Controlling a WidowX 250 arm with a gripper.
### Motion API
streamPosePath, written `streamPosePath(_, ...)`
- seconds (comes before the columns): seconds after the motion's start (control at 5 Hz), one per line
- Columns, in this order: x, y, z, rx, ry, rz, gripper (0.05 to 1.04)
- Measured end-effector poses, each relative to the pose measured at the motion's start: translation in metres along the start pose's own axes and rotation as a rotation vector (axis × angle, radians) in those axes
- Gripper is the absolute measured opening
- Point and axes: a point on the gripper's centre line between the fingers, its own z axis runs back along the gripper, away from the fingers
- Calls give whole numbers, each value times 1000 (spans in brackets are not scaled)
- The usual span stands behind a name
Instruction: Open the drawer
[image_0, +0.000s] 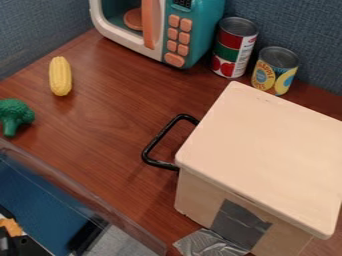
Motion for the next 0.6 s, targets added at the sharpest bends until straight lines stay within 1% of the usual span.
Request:
streamPosePath(0.2, 0, -1, -5, -17, 3, 13, 999)
streamPosePath(0.4, 20, -10, -31, -68, 8, 96, 999)
streamPosePath(0.6, 37, -18, -53, -107, 7, 170, 999)
